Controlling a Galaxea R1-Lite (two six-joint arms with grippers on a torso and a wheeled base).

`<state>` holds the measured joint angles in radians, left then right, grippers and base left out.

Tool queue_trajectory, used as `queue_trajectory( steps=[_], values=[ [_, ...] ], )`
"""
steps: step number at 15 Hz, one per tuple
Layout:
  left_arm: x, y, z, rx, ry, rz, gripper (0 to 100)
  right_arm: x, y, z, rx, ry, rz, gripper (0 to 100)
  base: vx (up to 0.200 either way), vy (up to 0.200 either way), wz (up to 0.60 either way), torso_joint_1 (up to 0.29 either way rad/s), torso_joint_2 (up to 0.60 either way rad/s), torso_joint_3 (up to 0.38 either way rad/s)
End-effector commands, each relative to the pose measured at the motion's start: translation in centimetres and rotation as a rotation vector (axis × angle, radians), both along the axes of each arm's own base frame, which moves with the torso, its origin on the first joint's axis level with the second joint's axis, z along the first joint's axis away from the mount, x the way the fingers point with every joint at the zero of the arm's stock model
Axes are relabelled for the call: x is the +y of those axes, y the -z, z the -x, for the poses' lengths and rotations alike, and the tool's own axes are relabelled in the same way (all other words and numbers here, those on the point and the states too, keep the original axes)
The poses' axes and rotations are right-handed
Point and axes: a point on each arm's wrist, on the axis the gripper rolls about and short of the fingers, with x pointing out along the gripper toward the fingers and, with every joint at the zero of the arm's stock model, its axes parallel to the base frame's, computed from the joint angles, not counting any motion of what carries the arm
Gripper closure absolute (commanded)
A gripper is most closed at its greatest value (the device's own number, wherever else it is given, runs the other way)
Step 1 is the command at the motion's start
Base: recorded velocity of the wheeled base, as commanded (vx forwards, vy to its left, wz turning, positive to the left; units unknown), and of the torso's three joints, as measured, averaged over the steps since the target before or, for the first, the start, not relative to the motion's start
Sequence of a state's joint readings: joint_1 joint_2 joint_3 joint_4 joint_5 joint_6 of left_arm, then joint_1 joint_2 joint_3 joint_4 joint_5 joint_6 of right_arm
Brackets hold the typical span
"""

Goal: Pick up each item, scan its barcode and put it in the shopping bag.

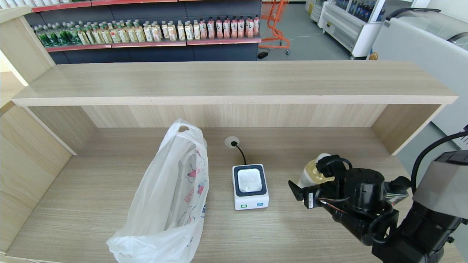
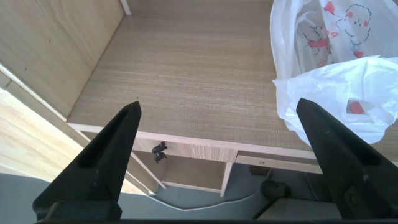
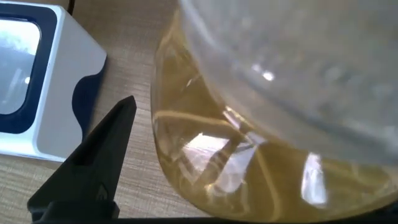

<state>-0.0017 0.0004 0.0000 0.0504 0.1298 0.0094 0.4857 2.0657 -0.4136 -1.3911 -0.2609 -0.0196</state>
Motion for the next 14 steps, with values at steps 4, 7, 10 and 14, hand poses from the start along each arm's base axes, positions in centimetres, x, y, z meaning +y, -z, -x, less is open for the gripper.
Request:
queue_trajectory(
  steps=[4, 7, 10, 14],
  values=[
    [0.0, 0.0, 0.0, 0.000, -0.001, 0.000, 0, 0.3, 0.1, -0.8, -0.008, -0.018, -0.007, 100, 0.000, 0.000, 0.00, 0.000, 0.00, 0.000],
    [0.0, 0.0, 0.0, 0.000, -0.001, 0.000, 0, 0.4, -0.3, -1.0, -0.030, -0.022, 0.001, 100, 0.000, 0.000, 0.00, 0.000, 0.00, 0.000],
    [0.0, 0.0, 0.0, 0.000, -0.001, 0.000, 0, 0.3, -0.8, -0.9, -0.044, -0.024, 0.004, 100, 0.000, 0.000, 0.00, 0.000, 0.00, 0.000],
    [0.0, 0.0, 0.0, 0.000, -0.001, 0.000, 0, -0.7, -5.5, 0.8, -0.122, -0.070, -0.083, 100, 0.000, 0.000, 0.00, 0.000, 0.00, 0.000]
  ],
)
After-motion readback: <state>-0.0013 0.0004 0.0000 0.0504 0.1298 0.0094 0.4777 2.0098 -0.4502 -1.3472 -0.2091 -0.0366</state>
